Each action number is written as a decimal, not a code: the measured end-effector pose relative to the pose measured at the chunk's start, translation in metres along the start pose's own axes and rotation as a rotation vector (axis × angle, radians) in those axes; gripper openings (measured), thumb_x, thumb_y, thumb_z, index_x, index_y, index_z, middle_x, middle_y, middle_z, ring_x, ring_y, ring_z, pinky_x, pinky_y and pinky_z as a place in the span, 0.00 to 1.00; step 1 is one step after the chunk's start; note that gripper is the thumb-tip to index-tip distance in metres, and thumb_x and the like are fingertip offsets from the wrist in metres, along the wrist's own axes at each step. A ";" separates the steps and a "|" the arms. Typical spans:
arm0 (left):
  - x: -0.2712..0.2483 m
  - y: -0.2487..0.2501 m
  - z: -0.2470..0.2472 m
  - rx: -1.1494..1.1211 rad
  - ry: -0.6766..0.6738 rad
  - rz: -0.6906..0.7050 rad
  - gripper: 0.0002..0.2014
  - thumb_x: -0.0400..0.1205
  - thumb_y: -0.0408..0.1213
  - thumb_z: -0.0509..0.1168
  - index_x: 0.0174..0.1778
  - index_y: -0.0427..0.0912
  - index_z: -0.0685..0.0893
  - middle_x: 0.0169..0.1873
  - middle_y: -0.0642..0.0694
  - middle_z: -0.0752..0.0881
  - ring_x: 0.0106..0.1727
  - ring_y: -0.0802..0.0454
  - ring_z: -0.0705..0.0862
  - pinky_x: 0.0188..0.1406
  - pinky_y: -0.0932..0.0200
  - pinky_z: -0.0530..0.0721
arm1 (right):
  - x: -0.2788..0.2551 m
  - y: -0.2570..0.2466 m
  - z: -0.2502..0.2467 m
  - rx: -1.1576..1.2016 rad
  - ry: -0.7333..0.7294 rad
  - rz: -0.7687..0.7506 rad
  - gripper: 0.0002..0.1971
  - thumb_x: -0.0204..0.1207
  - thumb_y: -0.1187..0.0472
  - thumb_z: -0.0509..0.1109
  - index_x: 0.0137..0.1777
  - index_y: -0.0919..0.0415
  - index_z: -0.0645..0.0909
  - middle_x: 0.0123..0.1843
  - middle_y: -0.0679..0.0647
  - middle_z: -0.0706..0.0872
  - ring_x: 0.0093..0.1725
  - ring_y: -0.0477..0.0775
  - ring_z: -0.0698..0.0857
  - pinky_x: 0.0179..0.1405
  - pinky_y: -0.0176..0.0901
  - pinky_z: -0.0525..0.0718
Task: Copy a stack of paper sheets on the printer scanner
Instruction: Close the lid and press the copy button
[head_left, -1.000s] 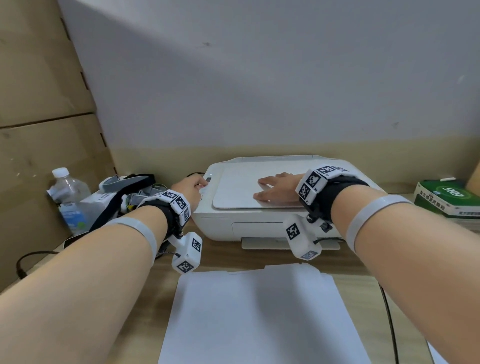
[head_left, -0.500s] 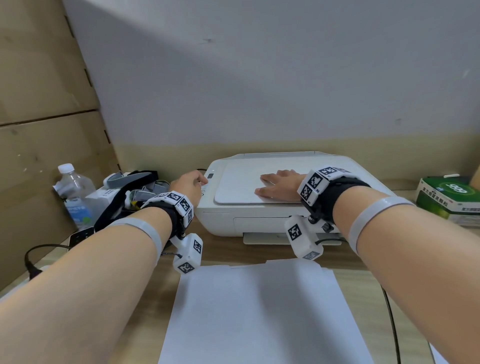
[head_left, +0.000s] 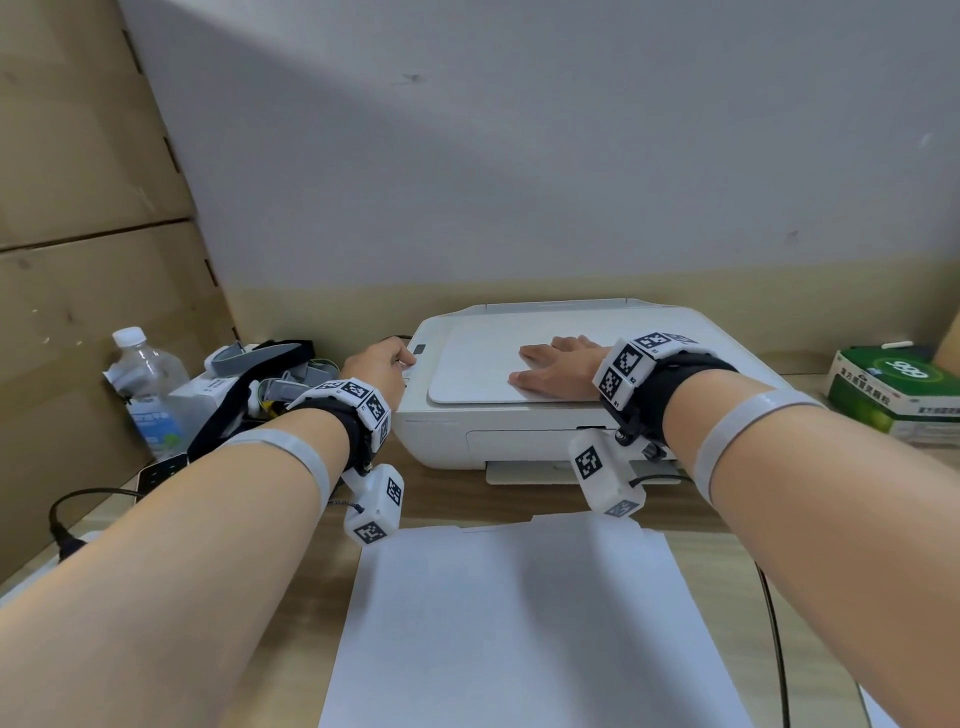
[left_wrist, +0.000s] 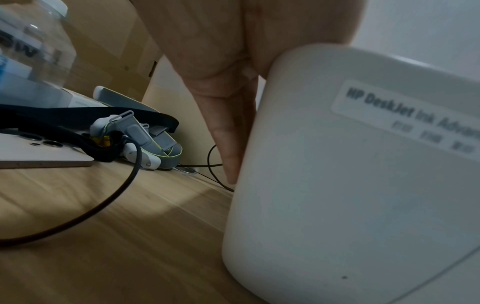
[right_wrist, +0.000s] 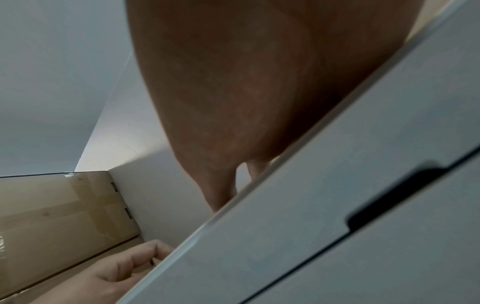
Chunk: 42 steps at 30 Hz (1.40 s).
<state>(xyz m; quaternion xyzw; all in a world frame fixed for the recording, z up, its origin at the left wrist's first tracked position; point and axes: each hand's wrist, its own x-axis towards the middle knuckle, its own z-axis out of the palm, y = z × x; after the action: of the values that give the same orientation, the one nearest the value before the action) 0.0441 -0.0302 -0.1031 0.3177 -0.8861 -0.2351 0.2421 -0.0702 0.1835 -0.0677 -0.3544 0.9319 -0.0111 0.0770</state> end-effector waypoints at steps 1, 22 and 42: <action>0.001 0.000 0.000 0.007 -0.002 0.003 0.18 0.84 0.28 0.51 0.51 0.51 0.85 0.46 0.46 0.83 0.41 0.37 0.86 0.43 0.46 0.90 | 0.000 0.000 0.000 0.001 0.000 0.000 0.33 0.82 0.33 0.48 0.83 0.46 0.59 0.85 0.58 0.59 0.83 0.65 0.56 0.77 0.60 0.56; 0.009 -0.003 0.004 -0.053 -0.054 -0.098 0.17 0.86 0.36 0.57 0.72 0.50 0.71 0.39 0.43 0.83 0.35 0.44 0.80 0.34 0.55 0.78 | -0.005 0.000 0.002 0.055 0.010 -0.013 0.33 0.82 0.33 0.49 0.84 0.46 0.56 0.85 0.59 0.57 0.84 0.64 0.53 0.79 0.60 0.53; 0.001 0.002 0.001 -0.050 -0.055 -0.106 0.11 0.86 0.38 0.56 0.63 0.51 0.78 0.52 0.40 0.86 0.47 0.38 0.86 0.51 0.42 0.88 | 0.000 0.002 0.006 0.085 0.005 0.005 0.35 0.81 0.31 0.48 0.86 0.43 0.52 0.87 0.55 0.52 0.86 0.63 0.48 0.83 0.61 0.48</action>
<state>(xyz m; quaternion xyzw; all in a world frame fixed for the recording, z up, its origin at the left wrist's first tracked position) 0.0419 -0.0297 -0.1026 0.3515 -0.8682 -0.2780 0.2128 -0.0709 0.1850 -0.0737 -0.3484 0.9316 -0.0514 0.0896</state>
